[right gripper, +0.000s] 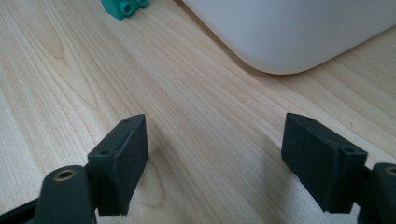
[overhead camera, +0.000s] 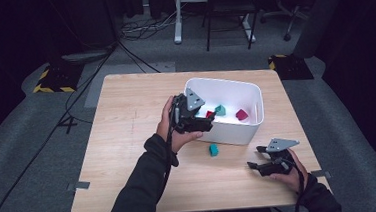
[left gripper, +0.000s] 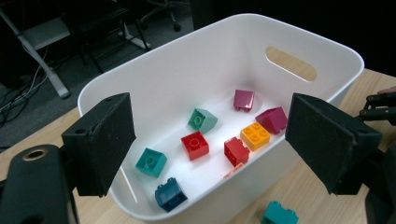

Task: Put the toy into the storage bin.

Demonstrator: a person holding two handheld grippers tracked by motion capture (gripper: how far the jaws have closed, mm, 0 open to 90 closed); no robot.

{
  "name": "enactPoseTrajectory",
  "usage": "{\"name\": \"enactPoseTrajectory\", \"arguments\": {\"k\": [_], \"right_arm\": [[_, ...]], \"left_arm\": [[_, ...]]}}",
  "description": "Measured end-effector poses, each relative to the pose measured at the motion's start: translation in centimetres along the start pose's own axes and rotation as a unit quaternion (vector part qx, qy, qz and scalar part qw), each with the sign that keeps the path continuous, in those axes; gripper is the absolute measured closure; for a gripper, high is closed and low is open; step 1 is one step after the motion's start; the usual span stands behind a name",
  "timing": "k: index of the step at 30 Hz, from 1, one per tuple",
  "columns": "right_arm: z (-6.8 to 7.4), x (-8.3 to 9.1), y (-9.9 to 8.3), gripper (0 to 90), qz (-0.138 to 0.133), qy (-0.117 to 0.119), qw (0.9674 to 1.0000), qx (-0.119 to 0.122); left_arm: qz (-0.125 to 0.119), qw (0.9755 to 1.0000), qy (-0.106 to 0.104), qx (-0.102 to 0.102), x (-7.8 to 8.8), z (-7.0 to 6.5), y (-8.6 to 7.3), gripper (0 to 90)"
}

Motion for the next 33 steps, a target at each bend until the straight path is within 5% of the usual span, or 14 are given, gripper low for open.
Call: {"name": "enactPoseTrajectory", "arguments": {"k": [12, 15, 21, 28, 33], "right_arm": [[0.0, 0.0, 0.0, 23.4, 0.000, 0.000, 1.0000, 0.000], [0.0, 0.0, 0.0, 23.4, 0.000, 0.000, 1.0000, 0.000], [0.0, 0.0, 0.0, 23.4, 0.000, 0.000, 1.0000, 0.000], [0.0, 0.0, 0.0, 23.4, 0.000, 0.000, 1.0000, 0.000], [0.0, 0.0, 0.0, 23.4, 0.000, 0.000, 1.0000, 0.000]], "left_arm": [[0.004, 0.9997, 0.014, 0.018, 1.3, 2.1, -4.8, 16.2], [0.013, 0.9994, 0.004, 0.033, 1.0, 2.1, -6.4, 16.2], [0.046, 0.9984, -0.014, 0.030, -0.6, 1.4, -9.3, 17.4], [0.110, 0.9931, -0.041, 0.008, -3.5, -0.6, -12.5, 20.8], [0.140, 0.9881, -0.062, 0.017, -5.6, -1.9, -14.2, 19.8]]}}
Point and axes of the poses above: each handheld gripper's, and its own axes: x roughly backward along the jaws, y roughly out of its top, z roughly to its left, the point moved 6 cm from there along -x, roughly forward along the jaws, and after that the axes turned 15 degrees about x, right-handed, at the moved point
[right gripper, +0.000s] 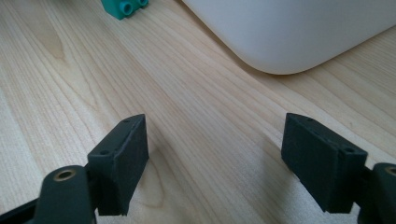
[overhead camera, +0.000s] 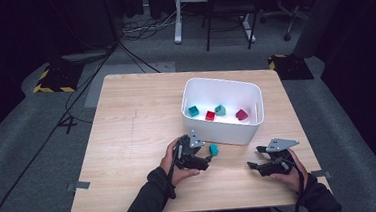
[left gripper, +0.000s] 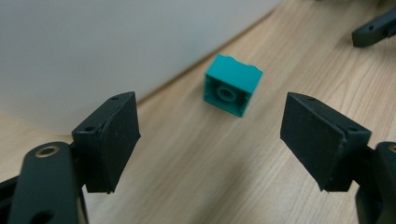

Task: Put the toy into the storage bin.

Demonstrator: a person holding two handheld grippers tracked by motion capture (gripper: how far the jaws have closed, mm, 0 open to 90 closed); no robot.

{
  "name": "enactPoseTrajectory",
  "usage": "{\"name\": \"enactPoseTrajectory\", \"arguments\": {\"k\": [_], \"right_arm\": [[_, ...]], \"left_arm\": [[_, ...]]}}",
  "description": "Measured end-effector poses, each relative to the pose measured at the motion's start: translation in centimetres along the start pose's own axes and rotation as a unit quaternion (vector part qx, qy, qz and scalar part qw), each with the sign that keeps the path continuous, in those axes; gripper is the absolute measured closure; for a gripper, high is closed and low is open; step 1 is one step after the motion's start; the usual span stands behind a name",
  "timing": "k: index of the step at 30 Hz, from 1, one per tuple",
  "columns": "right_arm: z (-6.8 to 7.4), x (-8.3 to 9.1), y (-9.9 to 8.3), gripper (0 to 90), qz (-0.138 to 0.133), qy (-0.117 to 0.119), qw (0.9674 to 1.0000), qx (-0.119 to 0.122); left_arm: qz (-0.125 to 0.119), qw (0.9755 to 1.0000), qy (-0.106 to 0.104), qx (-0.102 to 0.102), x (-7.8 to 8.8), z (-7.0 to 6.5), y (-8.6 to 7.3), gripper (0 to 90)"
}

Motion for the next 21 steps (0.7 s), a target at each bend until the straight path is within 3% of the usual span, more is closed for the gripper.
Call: {"name": "enactPoseTrajectory", "arguments": {"k": [3, 8, 9, 10, 14, 15, 16, 19, 21], "right_arm": [[0.0, 0.0, 0.0, 23.4, 0.000, 0.000, 1.0000, 0.000], [0.0, 0.0, 0.0, 23.4, 0.000, 0.000, 1.0000, 0.000], [0.0, 0.0, 0.0, 23.4, 0.000, 0.000, 1.0000, 0.000], [0.0, 0.0, 0.0, 23.4, 0.000, 0.000, 1.0000, 0.000], [0.0, 0.0, 0.0, 23.4, 0.000, 0.000, 1.0000, 0.000], [0.0, 0.0, 0.0, 23.4, 0.000, 0.000, 1.0000, 0.000], [0.0, 0.0, 0.0, 23.4, 0.000, 0.000, 1.0000, 0.000], [0.0, 0.0, 0.0, 23.4, 0.000, 0.000, 1.0000, 0.000], [0.0, 0.0, 0.0, 23.4, 0.000, 0.000, 1.0000, 0.000]], "left_arm": [[0.018, 0.9998, -0.004, -0.002, -1.4, -0.7, -0.4, 20.3], [0.018, 0.9998, -0.006, 0.001, -2.8, -1.3, -0.3, 22.8], [0.021, 0.9998, 0.002, 0.002, -2.9, -1.3, -0.3, 24.0], [0.019, 0.9998, -0.001, -0.006, -3.1, -1.3, -0.1, 25.3], [0.022, 0.9997, 0.001, 0.003, -3.5, -1.6, 0.2, 28.2], [0.021, 0.9998, 0.000, -0.003, -3.7, -1.5, 0.4, 29.0], [0.022, 0.9997, 0.003, 0.007, -3.8, -1.6, 0.4, 29.3], [0.026, 0.9996, 0.008, 0.012, -4.0, -1.7, 0.4, 34.2], [0.018, 0.9998, 0.008, 0.003, -4.1, -1.6, 0.6, 37.1]]}}
Point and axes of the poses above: each handheld gripper's, and its own axes: x roughly backward along the jaws, y roughly out of its top, z roughly to its left, the point moved 6 cm from there along -x, roughly forward along the jaws, and after that the axes turned 15 degrees about x, right-handed, at the moved point
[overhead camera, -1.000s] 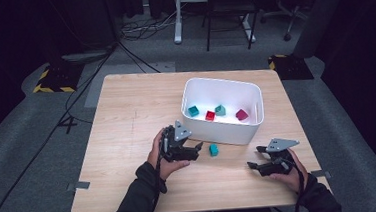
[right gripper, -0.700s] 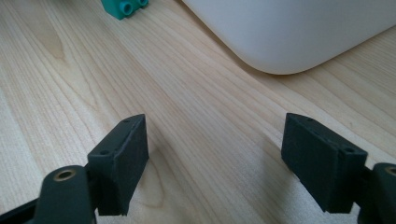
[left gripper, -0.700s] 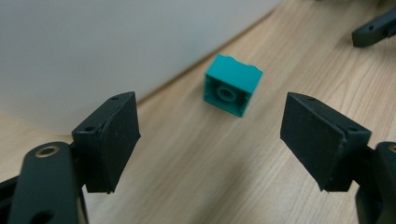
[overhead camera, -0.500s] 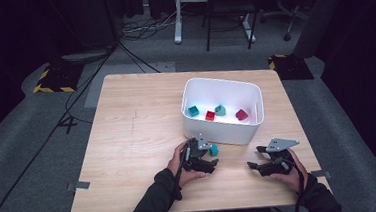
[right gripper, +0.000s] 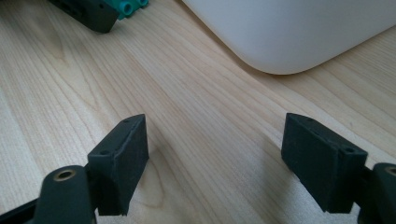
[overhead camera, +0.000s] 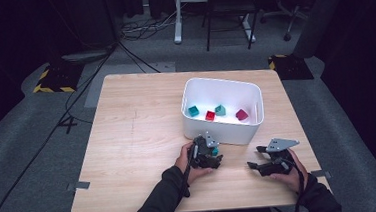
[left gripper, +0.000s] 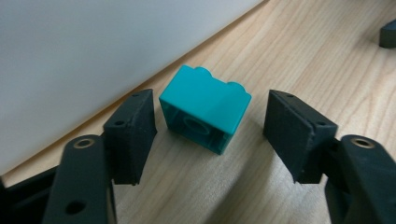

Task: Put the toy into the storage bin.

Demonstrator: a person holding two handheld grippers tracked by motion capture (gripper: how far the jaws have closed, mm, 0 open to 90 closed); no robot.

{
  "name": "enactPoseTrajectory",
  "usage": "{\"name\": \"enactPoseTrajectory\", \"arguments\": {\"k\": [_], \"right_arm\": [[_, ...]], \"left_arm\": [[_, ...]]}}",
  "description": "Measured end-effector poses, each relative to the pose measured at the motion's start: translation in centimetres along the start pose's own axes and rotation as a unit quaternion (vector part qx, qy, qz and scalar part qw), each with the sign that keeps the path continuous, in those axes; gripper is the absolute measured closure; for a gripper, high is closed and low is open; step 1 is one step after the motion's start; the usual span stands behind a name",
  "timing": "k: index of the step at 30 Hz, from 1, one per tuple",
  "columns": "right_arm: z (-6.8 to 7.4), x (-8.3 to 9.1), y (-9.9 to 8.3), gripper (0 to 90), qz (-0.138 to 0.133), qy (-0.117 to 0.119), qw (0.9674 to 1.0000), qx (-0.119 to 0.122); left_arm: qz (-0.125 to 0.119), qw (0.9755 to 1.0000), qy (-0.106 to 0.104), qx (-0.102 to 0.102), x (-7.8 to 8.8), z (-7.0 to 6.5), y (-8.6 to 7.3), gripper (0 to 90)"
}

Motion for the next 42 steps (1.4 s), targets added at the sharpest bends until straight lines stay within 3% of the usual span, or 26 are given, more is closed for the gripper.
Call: {"name": "enactPoseTrajectory", "arguments": {"k": [6, 10, 16, 21, 26, 32, 42], "right_arm": [[0.0, 0.0, 0.0, 23.4, 0.000, 0.000, 1.0000, 0.000], [0.0, 0.0, 0.0, 23.4, 0.000, 0.000, 1.0000, 0.000], [0.0, 0.0, 0.0, 23.4, 0.000, 0.000, 1.0000, 0.000], [0.0, 0.0, 0.0, 23.4, 0.000, 0.000, 1.0000, 0.000], [0.0, 0.0, 0.0, 23.4, 0.000, 0.000, 1.0000, 0.000], [0.0, 0.0, 0.0, 23.4, 0.000, 0.000, 1.0000, 0.000], [0.0, 0.0, 0.0, 23.4, 0.000, 0.000, 1.0000, 0.000]], "left_arm": [[-0.007, 1.0000, 0.005, 0.000, 0.1, 0.0, 0.1, 54.3], [-0.005, 0.9999, 0.002, -0.014, 0.1, -0.2, 0.0, 54.6], [-0.021, 0.9996, -0.017, -0.012, 0.9, 0.1, 0.1, 54.6], [-0.024, 0.9995, -0.013, -0.018, 1.9, 0.9, -0.3, 54.6], [-0.038, 0.9993, 0.001, -0.003, 3.8, 3.0, -0.8, 54.7], [-0.057, 0.9975, 0.034, 0.026, 6.0, 6.2, -1.3, 54.7], [-0.103, 0.9895, 0.052, 0.087, 8.6, 12.0, -1.8, 54.7]]}}
Point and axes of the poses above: each handheld gripper's, and its own axes: x roughly backward along the jaws, y roughly out of its top, z roughly to its left, the point moved 6 cm from there along -x, roughly forward along the jaws, and after that the axes turned 15 degrees about x, right-handed, at the moved point
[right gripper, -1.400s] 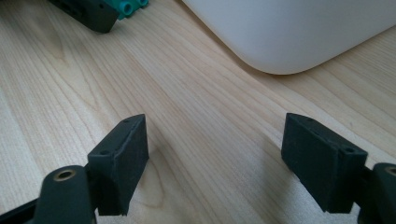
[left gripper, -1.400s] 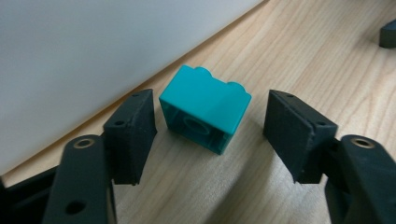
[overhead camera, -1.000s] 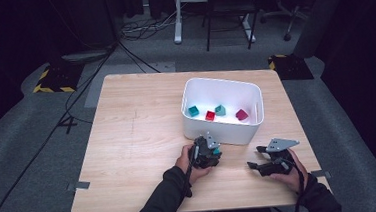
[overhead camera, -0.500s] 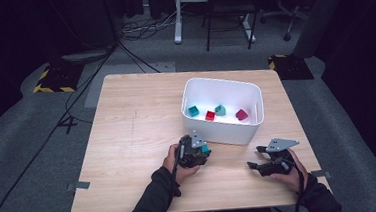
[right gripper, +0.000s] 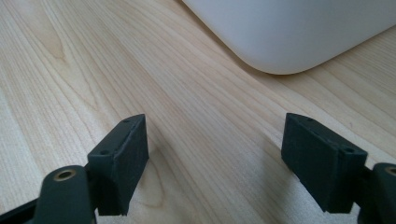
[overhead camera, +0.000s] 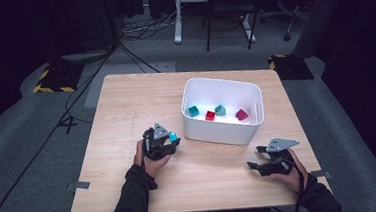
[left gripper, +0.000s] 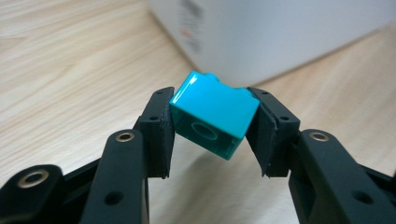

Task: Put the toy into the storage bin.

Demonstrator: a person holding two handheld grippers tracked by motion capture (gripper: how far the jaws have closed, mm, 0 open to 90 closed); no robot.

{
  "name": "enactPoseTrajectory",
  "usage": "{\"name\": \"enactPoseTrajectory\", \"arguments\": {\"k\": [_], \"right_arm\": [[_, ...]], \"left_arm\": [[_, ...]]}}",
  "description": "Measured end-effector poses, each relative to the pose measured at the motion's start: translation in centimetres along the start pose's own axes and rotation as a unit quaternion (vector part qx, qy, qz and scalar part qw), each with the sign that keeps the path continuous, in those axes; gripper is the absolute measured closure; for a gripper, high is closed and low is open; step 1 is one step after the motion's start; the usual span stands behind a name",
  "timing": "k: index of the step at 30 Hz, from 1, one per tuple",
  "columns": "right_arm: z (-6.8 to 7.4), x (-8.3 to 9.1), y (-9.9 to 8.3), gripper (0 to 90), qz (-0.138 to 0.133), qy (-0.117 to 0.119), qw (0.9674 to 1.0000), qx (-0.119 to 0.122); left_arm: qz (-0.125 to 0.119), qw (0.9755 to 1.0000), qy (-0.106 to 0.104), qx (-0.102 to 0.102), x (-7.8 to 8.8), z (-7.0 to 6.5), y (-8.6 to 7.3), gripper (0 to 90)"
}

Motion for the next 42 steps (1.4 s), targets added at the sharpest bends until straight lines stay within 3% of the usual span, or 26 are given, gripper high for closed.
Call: {"name": "enactPoseTrajectory", "arguments": {"k": [4, 5, 11, 14, 15, 19, 25, 26, 30, 34, 42], "right_arm": [[0.0, 0.0, 0.0, 23.4, 0.000, 0.000, 1.0000, 0.000], [0.0, 0.0, 0.0, 23.4, 0.000, 0.000, 1.0000, 0.000], [0.0, 0.0, 0.0, 23.4, 0.000, 0.000, 1.0000, 0.000], [0.0, 0.0, 0.0, 23.4, 0.000, 0.000, 1.0000, 0.000], [0.0, 0.0, 0.0, 23.4, 0.000, 0.000, 1.0000, 0.000], [0.0, 0.0, 0.0, 23.4, 0.000, 0.000, 1.0000, 0.000], [0.0, 0.0, 0.0, 23.4, 0.000, 0.000, 1.0000, 0.000], [0.0, 0.0, 0.0, 23.4, 0.000, 0.000, 1.0000, 0.000], [0.0, 0.0, 0.0, 23.4, 0.000, 0.000, 1.0000, 0.000], [0.0, 0.0, 0.0, 23.4, 0.000, 0.000, 1.0000, 0.000], [0.0, 0.0, 0.0, 23.4, 0.000, 0.000, 1.0000, 0.000]], "left_arm": [[-0.007, 0.9999, 0.009, 0.005, 0.1, 1.1, 0.7, 54.8], [-0.010, 0.9998, 0.008, 0.016, 0.2, 1.2, 0.9, 54.7], [-0.024, 0.9993, 0.026, 0.011, 0.8, 1.9, 2.8, 54.8], [-0.038, 0.9988, 0.024, 0.020, 1.1, 2.0, 3.9, 54.8], [-0.045, 0.9983, 0.020, 0.032, 1.1, 1.8, 4.2, 54.8], [-0.057, 0.9978, 0.023, 0.025, 1.7, 1.9, 6.1, 54.8], [-0.075, 0.9965, 0.011, 0.035, 2.5, 0.7, 9.0, 54.8], [-0.078, 0.9966, 0.015, 0.023, 2.6, 0.5, 9.6, 54.8], [-0.082, 0.9964, 0.016, 0.014, 3.0, -0.4, 11.1, 54.8], [-0.102, 0.9946, 0.013, 0.011, 3.5, -1.2, 12.7, 54.8], [-0.107, 0.9942, -0.007, -0.009, 3.1, -3.6, 14.6, 54.7]]}}
Point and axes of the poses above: each handheld gripper's, and its own axes: x roughly backward along the jaws, y roughly out of its top, z roughly to its left, the point moved 6 cm from there along -x, roughly forward along the jaws, and after that the axes turned 15 degrees about x, right-handed, at the moved point
